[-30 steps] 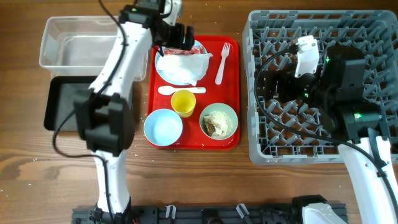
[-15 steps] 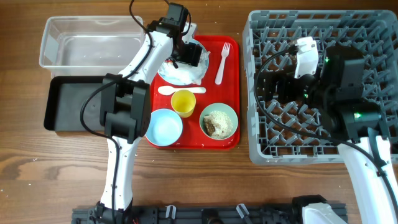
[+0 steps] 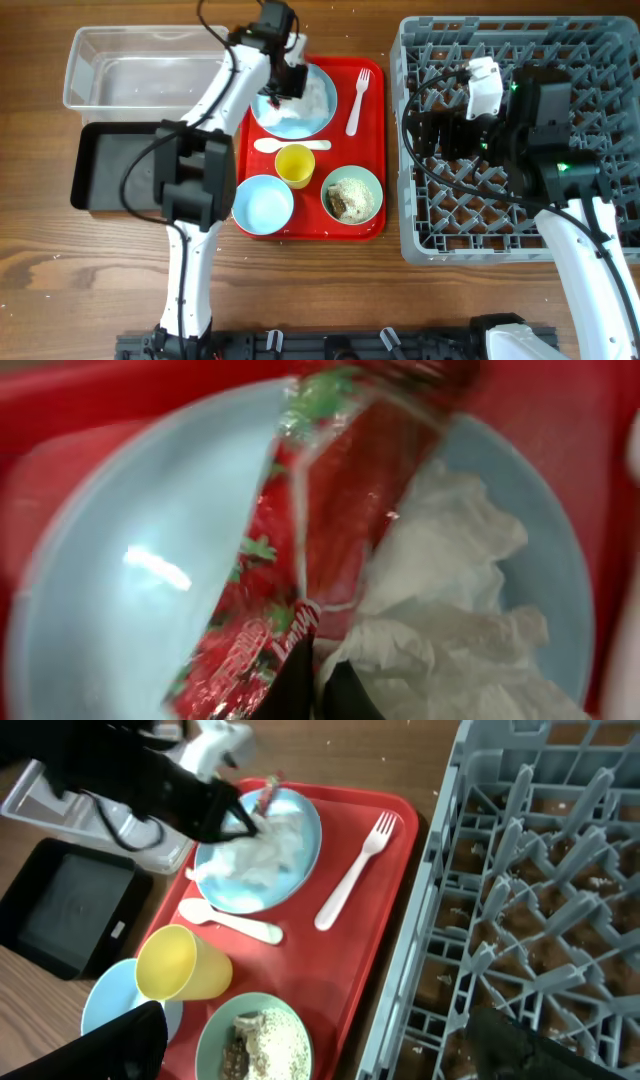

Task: Sort waste into correct bins and load items into the dishwasher rack
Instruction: 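Grasp the red wrapper and tissue on the plate with the left gripper, then move the wrapper and tissue over the clear bin and release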

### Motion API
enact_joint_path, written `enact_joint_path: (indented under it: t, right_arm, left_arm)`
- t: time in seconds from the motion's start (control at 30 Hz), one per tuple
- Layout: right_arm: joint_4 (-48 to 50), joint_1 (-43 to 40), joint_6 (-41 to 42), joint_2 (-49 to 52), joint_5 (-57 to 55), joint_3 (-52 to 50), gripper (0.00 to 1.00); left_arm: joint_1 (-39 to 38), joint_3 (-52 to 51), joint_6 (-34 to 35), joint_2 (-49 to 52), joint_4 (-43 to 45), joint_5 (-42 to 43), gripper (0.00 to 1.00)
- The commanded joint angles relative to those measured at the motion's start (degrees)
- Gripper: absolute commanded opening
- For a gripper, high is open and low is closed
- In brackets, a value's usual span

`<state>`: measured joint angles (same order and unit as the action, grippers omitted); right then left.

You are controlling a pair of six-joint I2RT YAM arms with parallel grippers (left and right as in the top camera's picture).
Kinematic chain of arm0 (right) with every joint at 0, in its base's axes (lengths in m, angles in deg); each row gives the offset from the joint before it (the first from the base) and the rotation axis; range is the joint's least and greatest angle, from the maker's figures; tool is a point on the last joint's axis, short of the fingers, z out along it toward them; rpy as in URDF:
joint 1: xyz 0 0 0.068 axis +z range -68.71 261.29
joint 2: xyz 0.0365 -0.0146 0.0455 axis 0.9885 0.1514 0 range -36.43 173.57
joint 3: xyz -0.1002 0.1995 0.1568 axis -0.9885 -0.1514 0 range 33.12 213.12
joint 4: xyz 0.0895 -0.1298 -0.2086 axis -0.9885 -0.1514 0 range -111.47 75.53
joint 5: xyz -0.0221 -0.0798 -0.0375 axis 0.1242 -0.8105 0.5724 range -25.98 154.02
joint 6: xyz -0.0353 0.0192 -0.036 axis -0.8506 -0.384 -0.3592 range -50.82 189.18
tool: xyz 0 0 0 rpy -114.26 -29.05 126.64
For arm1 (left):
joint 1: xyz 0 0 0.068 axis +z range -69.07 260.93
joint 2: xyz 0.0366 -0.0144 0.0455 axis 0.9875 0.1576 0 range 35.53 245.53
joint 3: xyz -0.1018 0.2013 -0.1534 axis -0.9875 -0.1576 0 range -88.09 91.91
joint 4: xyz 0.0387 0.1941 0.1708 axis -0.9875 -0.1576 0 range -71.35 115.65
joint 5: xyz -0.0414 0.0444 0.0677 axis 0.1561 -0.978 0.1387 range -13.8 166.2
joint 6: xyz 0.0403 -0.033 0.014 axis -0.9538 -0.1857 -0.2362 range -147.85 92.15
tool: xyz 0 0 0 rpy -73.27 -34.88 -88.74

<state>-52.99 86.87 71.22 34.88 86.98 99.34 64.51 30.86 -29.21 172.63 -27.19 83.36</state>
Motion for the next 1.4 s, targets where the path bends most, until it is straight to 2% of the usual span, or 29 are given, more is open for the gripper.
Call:
enact_joint_path:
  t: [0.0, 0.17, 0.37, 0.4, 0.43, 0.47, 0.5, 0.57, 0.6, 0.73, 0.83, 0.97, 1.0, 1.1, 1.27, 1.37]
  right_arm:
    - [1.0, 0.1, -0.4, 0.5, 1.1, 1.4, 0.97]
    - [3.0, 0.1, -0.3, 0.5, 1.1, 1.4, 0.97]
    - [3.6, 0.1, -0.4, 0.5, 1.1, 1.4, 0.97]
    - [3.6, 0.1, -0.4, 0.5, 1.1, 1.4, 0.97]
    - [3.6, 0.1, -0.3, 0.5, 1.1, 1.4, 0.96]
    - [3.6, 0.1, -0.3, 0.5, 1.1, 1.4, 0.96]
    - [3.6, 0.1, -0.4, 0.5, 1.1, 1.4, 0.96]
    - [3.6, 0.1, -0.3, 0.5, 1.1, 1.4, 0.96]
    - [3.6, 0.1, -0.3, 0.5, 1.2, 1.4, 0.96]
    - [3.5, 0.1, -0.3, 0.5, 1.2, 1.4, 0.96]
    - [3.5, 0.1, -0.3, 0.5, 1.7, 1.4, 0.97]
    - [4.4, 0.1, -0.3, 0.5, 4.2, 1.4, 1.0]
    - [4.4, 0.1, -0.3, 0.5, 4.2, 1.4, 1.0]
    - [4.4, 0.1, 0.1, 0.5, 4.2, 1.4, 1.0]
    - [3.9, 0.1, 2.4, 0.5, 4.1, 1.4, 1.0]
    - [3.0, 0.1, 2.5, 0.5, 4.1, 1.4, 1.0]
  left_arm:
    - [2.6, 2.6, 2.0, -12.5, -0.8, -0.1, 0.04]
    - [10.0, 2.6, 1.9, -18.3, -1.5, -7.3, 0.04]
    - [18.9, 1.8, 1.6, -11.4, 0.2, -7.3, 0.04]
    - [20.0, 1.8, 1.6, -9.3, 1.2, -7.3, 0.07]
    - [20.5, 1.8, 1.6, -7.9, 1.7, -7.3, 0.17]
    - [20.9, 1.8, 1.6, -6.6, 1.9, -7.3, 0.4]
    - [21.1, 1.8, 1.6, -5.6, 1.9, -7.2, 0.7]
    - [21.2, 1.8, 1.6, -5.3, 1.8, -7.3, 0.93]
    - [21.2, 1.8, 1.6, -5.7, 1.9, -7.2, 1.0]
    - [21.2, 1.9, 1.6, -9.7, 0.7, -7.0, 1.0]
    - [21.0, 1.9, 1.6, -15.7, -4.1, -3.9, 1.0]
    - [19.0, 1.9, 1.8, -23.6, -17.8, 10.3, 0.99]
    - [18.1, 1.9, 1.8, -24.4, -21.8, 12.0, 0.97]
    - [14.6, 1.7, 1.9, -24.3, -31.0, 11.9, 0.83]
    - [8.6, 0.9, 2.4, -24.3, -37.5, 11.3, 0.71]
    - [5.9, -4.0, 8.7, -24.3, -37.1, 7.5, 0.69]
